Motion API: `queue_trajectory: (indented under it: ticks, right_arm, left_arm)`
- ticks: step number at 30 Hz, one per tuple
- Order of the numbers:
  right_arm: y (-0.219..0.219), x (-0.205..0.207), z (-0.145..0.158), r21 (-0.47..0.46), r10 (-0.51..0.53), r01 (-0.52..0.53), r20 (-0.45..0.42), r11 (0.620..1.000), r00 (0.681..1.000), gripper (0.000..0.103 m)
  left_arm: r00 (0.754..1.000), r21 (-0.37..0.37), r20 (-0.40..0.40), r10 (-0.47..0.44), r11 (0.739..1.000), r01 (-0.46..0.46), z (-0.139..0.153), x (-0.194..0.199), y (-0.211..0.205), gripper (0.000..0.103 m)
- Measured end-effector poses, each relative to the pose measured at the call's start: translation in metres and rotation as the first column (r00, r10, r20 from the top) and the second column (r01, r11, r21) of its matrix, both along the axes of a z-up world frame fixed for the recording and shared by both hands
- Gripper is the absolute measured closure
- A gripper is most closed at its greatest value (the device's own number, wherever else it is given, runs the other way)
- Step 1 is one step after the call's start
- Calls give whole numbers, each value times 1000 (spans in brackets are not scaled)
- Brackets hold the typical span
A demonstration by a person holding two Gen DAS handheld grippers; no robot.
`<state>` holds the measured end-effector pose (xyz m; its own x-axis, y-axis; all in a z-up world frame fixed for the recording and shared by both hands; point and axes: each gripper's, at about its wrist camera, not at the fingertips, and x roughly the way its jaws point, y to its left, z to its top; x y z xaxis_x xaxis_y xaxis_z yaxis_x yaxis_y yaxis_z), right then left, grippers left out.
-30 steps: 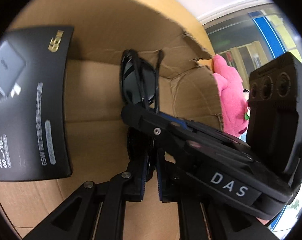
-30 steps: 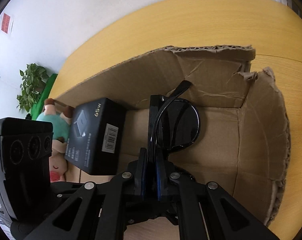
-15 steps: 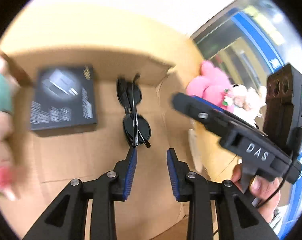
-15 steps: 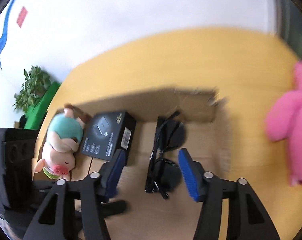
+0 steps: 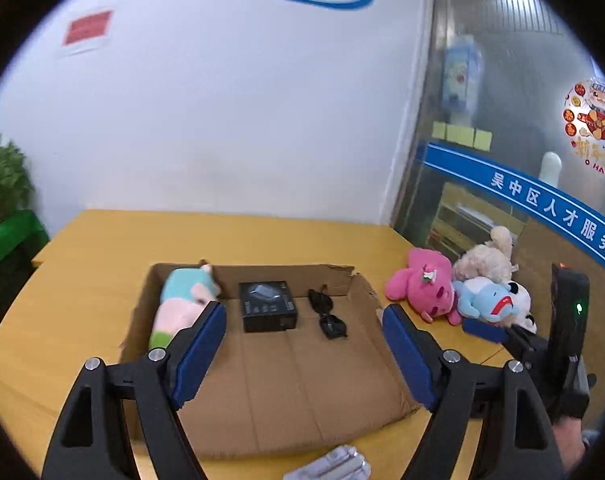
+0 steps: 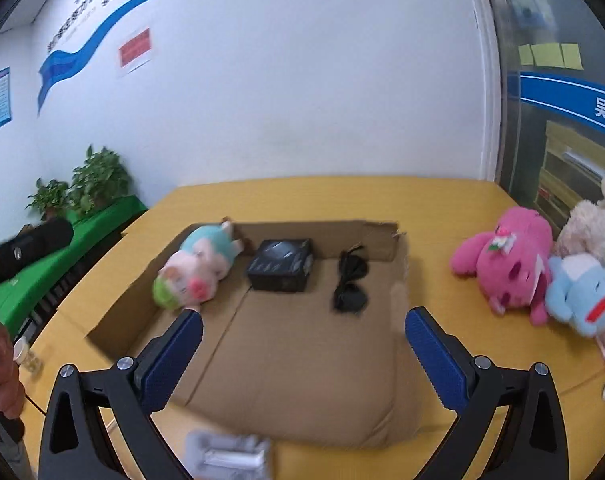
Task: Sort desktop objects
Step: 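Move both grippers toward the white phone stand on the table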
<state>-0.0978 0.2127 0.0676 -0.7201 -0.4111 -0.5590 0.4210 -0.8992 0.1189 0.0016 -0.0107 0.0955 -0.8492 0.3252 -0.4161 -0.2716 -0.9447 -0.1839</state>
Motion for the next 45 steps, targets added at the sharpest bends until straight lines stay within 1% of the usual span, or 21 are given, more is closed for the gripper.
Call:
queue_trajectory:
  ticks: [3, 7, 9, 11, 13, 16, 21, 23, 26, 32, 39, 41, 43, 45]
  right_arm:
    - [-15, 30, -6, 20, 4, -4, -9, 1000, 1000, 0]
    - [-16, 65, -13, 10, -18, 18, -14, 1000, 1000, 0]
    - [-16, 73, -17, 16, -36, 36, -11, 999, 999, 0]
    - [-18, 84, -19, 43, -33, 34, -21, 998, 999, 0]
    - [-17, 92, -19, 67, -39, 41, -43, 997, 998, 0]
    - [-14, 98, -15, 73, -32, 36, -53, 997, 998, 0]
    - [-7, 96, -16, 64, -29, 32, -51, 997, 998, 0]
    - [-5, 93, -18, 61, -28, 31, -43, 998, 999, 0]
    - [-2, 86, -25, 68, -26, 28, -28, 997, 999, 0]
    - [-1, 79, -33, 66, -11, 12, -9, 998, 1000, 0]
    - [-6, 75, -40, 78, 15, -15, 1, 997, 1000, 0]
    - [-5, 75, -43, 81, 24, -25, 9, 996, 1000, 0]
    - [-6, 76, -52, 92, 51, -53, 20, 994, 998, 0]
    - [-8, 77, -68, 142, 83, -87, 39, 986, 996, 0]
  left_arm:
    - [999, -24, 10, 34, 999, -34, -7, 20, -3, 22]
    - [996, -41, 23, 80, 996, -79, -17, 43, -6, 22]
    - [996, -31, 31, 82, 996, -81, -21, 53, -11, 22]
    - [996, -29, 34, 77, 997, -76, -26, 61, -11, 22]
    - [996, -36, 42, 72, 997, -71, -30, 64, -8, 22]
    - [995, -32, 73, 67, 997, -65, -40, 64, -7, 22]
    - [994, -41, 108, 27, 999, -22, -55, 63, 0, 22]
    - [993, -45, 120, 19, 999, -14, -59, 62, 2, 22]
    - [989, -29, 147, 22, 999, -18, -65, 60, 3, 22]
    - [989, -51, 137, 53, 998, -46, -65, 61, 4, 22]
    - [987, -56, 155, 51, 997, -43, -71, 57, 6, 22]
    - [984, -58, 174, 46, 998, -37, -76, 56, 6, 22]
    - [977, -49, 209, 34, 999, -24, -84, 53, 4, 22]
    - [960, -53, 277, 31, 998, -17, -101, 47, 1, 22]
